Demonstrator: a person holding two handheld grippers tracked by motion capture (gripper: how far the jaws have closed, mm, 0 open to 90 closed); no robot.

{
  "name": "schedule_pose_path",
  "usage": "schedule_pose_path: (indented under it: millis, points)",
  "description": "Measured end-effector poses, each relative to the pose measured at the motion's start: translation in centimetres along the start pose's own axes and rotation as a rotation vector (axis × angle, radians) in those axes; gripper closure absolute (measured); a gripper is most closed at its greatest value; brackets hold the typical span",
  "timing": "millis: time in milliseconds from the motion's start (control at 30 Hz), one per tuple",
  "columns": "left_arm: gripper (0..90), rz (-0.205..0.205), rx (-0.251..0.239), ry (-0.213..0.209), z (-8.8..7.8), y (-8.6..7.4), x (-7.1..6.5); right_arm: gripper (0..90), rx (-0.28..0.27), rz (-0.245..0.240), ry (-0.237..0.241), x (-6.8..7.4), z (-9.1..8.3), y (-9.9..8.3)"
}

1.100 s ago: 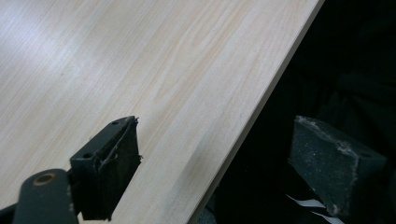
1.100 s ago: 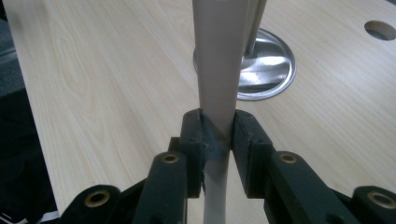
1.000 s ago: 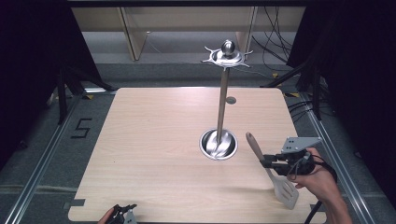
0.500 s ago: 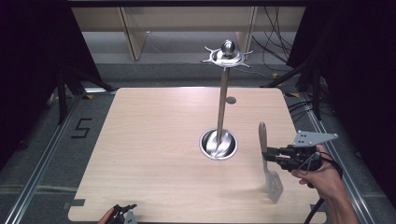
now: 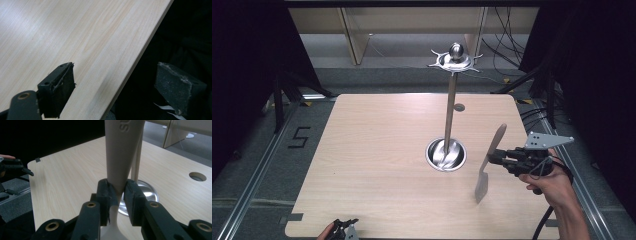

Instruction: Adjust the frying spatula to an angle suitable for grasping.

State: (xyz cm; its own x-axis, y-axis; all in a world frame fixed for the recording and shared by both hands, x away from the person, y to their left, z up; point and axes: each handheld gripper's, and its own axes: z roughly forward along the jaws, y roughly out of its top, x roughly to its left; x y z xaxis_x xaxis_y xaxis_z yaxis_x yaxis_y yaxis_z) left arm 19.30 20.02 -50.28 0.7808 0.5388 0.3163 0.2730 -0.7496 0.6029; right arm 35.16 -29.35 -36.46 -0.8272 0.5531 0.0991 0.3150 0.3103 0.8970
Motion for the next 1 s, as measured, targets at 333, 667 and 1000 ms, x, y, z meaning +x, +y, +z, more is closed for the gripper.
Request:
schedule_pose_path:
  millis: [333, 667, 1000]
  points:
    - [15.2, 0.005, -0.002, 0.001, 0.2, 0.0, 0.0, 75.5, -0.036, -0.017, -0.003, 0.6, 0.8, 1.6]
    - [15.2, -0.003, -0.005, -0.011, 0.0, -0.1, 0.1, 75.5, -0.036, -0.058, -0.032, 0.8, 1.4, 3.3]
    - [15.2, 0.002, -0.003, -0.021, 0.0, 0.0, 0.1, 75.5, -0.038, -0.089, -0.041, 0.7, 1.8, 6.5]
